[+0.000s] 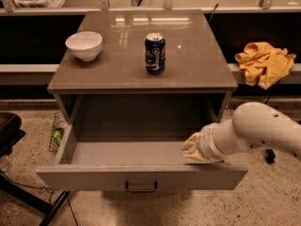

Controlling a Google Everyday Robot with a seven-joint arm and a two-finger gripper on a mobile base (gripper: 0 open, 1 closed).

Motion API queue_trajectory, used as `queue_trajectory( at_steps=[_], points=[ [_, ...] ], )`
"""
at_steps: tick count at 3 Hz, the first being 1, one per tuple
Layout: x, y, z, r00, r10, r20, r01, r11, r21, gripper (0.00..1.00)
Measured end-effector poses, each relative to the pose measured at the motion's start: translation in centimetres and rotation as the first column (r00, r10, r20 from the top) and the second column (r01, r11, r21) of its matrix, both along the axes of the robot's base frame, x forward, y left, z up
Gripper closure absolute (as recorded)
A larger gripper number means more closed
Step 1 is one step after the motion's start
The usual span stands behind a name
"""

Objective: Open top drawer

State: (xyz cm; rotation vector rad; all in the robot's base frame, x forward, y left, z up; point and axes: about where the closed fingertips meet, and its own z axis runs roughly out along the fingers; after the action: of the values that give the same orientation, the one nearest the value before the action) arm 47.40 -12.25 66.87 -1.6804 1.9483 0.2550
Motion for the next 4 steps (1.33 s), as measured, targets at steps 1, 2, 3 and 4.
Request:
queue_trajectory(
  at_steps=[1,2,3,4],
  points=[
    [-3.6,-0.6,-0.6,0.9992,-0.018,-0.036,0.019,1.0,0.01,1.0],
    [-3.6,-0.6,-0.6,0.9992,-0.018,-0.036,0.019,1.0,0.01,1.0],
    [-5.8,-0.6,-1.0,0.9977,-0.03,-0.06,0.031,0.999,0.015,1.0],
    [-6.0,-0.7,-1.1,0.9975,-0.032,-0.064,0.033,0.999,0.015,0.82]
  ],
)
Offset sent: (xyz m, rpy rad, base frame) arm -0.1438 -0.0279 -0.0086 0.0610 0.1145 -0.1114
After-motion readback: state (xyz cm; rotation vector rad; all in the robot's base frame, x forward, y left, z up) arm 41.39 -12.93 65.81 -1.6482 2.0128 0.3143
